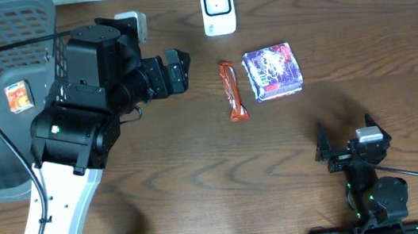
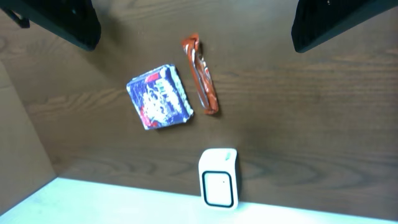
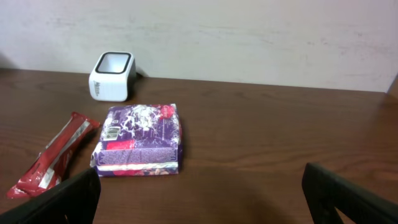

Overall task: Scan the item barcode
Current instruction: 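Move the left gripper back into the grey basket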

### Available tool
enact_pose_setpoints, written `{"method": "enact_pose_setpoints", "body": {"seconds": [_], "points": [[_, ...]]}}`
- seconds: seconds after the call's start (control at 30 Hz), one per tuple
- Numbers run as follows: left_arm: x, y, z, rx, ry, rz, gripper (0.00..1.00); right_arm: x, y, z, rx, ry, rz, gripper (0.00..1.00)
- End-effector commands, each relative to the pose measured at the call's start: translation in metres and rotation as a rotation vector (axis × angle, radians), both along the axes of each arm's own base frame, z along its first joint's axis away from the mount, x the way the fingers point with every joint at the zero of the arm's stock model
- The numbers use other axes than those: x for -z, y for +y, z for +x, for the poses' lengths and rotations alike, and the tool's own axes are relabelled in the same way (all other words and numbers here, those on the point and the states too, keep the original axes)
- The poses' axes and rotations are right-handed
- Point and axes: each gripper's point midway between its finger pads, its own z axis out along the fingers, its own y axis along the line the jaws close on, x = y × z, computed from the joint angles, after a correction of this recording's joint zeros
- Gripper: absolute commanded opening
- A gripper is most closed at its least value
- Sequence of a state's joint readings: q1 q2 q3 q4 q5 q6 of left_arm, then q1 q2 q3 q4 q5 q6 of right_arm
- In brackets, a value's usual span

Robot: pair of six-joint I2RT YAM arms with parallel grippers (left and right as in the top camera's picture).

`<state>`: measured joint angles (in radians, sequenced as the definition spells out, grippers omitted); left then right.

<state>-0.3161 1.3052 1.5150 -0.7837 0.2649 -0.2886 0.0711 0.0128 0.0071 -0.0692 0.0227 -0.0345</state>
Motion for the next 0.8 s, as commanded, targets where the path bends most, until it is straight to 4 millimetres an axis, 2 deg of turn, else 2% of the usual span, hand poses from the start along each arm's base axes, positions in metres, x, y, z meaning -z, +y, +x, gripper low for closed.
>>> {"method": "enact_pose_setpoints", "body": {"seconds": [0.0, 0.07, 0.17, 0.27, 0.57, 0.63, 0.77], "points": [[-0.003, 0.0, -0.005, 0.021, -0.004, 0.003, 0.96, 0.001, -0.003, 0.0, 0.013, 0.003, -0.009, 0.99], [-0.001, 0.001, -0.008, 0.026, 0.006, 0.012, 0.89, 0.001, -0.003, 0.0, 0.013, 0.003, -0.009, 0.99], [-0.003, 0.002, -0.012, 0.039, -0.003, 0.022, 0.89, 0.001, -0.003, 0.0, 0.013, 0.003, -0.009, 0.99], [-0.014, 0.003, -0.015, 0.055, -0.051, 0.03, 0.89, 0.001, -0.003, 0.0, 0.013, 0.003, -0.009, 0.99], [-0.082, 0.012, -0.031, 0.066, -0.324, 0.026, 0.9, 0.001, -0.003, 0.0, 0.013, 0.003, -0.009, 0.99], [-0.095, 0.025, -0.028, 0.007, -0.391, 0.073, 0.9, 0.001, -0.003, 0.0, 0.013, 0.003, -0.009, 0.99], [-0.112, 0.069, -0.019, -0.228, -0.467, 0.186, 0.9, 0.001, -0.003, 0.0, 0.013, 0.003, -0.009, 0.99]]}}
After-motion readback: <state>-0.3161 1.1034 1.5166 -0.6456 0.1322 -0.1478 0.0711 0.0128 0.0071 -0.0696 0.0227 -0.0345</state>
